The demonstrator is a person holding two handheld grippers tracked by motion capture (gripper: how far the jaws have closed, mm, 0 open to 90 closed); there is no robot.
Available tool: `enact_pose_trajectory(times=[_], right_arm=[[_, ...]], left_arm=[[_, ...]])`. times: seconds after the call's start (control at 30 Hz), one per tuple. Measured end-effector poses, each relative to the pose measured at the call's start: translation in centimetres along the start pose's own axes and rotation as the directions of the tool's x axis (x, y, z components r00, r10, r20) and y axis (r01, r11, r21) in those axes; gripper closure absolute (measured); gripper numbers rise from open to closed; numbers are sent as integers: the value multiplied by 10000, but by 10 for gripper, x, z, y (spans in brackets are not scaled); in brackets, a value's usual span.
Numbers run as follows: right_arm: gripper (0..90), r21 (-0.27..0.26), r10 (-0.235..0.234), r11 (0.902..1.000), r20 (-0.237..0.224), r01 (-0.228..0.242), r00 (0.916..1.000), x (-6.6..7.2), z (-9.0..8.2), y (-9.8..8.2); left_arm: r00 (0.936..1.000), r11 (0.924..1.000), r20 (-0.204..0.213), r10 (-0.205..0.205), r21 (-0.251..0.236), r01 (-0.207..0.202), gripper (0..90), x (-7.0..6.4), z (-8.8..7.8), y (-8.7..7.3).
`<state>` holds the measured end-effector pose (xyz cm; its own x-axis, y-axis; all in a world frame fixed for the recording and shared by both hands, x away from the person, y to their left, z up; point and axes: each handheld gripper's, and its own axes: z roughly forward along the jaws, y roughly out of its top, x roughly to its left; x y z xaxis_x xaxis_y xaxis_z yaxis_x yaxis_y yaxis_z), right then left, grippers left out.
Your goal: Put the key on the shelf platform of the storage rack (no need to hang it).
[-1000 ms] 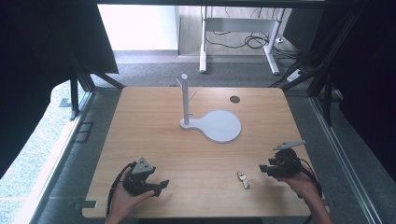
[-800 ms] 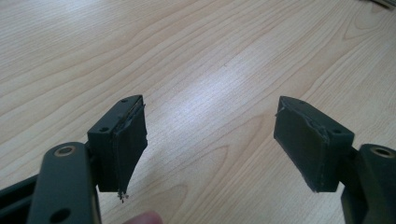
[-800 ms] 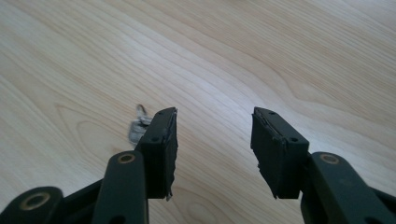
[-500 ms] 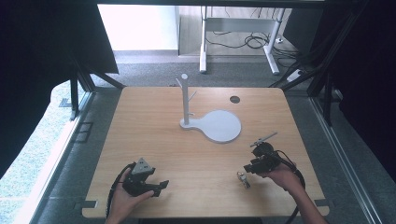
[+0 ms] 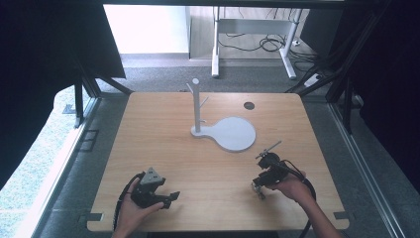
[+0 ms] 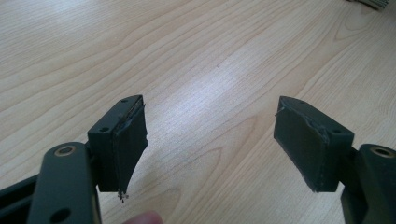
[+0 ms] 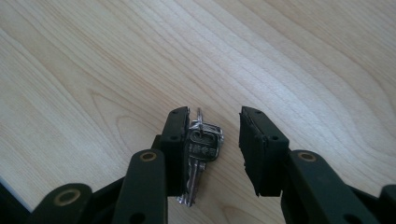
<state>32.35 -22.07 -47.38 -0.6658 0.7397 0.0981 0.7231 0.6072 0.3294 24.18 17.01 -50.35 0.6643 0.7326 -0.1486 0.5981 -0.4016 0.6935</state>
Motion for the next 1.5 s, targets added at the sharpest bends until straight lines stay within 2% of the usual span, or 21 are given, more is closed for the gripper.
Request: enact_pose_trajectory(times=[0.17, 0.4, 0.87, 0.93, 1.13, 1.33, 1.5], right_arm=[[678, 266, -167, 9995, 67, 165, 9998, 4, 6, 4], [733, 553, -156, 9984, 116, 149, 9998, 7, 14, 10], [827, 1095, 82, 9939, 349, -120, 9994, 9, 31, 14], [835, 1099, 103, 9938, 337, -139, 9994, 9, 31, 14], [888, 1224, 26, 9925, 429, -78, 9991, 11, 31, 14], [898, 1388, -93, 9903, 469, 27, 9989, 10, 29, 14], [900, 1446, -174, 9894, 389, 116, 9991, 9, 22, 14]], left_arm=[[10000, 10000, 2, 29, -70, -29, 258, -1, -2, 1], [10000, 9999, -9, -75, -102, 75, 258, 0, -1, 0], [9999, 9994, -135, -66, -345, 61, 261, 3, -5, 0], [9997, 9991, -167, -173, -402, 166, 261, 4, -5, -1], [9997, 9989, -204, -147, -438, 138, 261, 5, -6, 0], [9997, 9992, -223, -116, -377, 107, 261, 6, -5, -1], [9996, 9990, -236, -170, -409, 160, 261, 7, -5, -1]])
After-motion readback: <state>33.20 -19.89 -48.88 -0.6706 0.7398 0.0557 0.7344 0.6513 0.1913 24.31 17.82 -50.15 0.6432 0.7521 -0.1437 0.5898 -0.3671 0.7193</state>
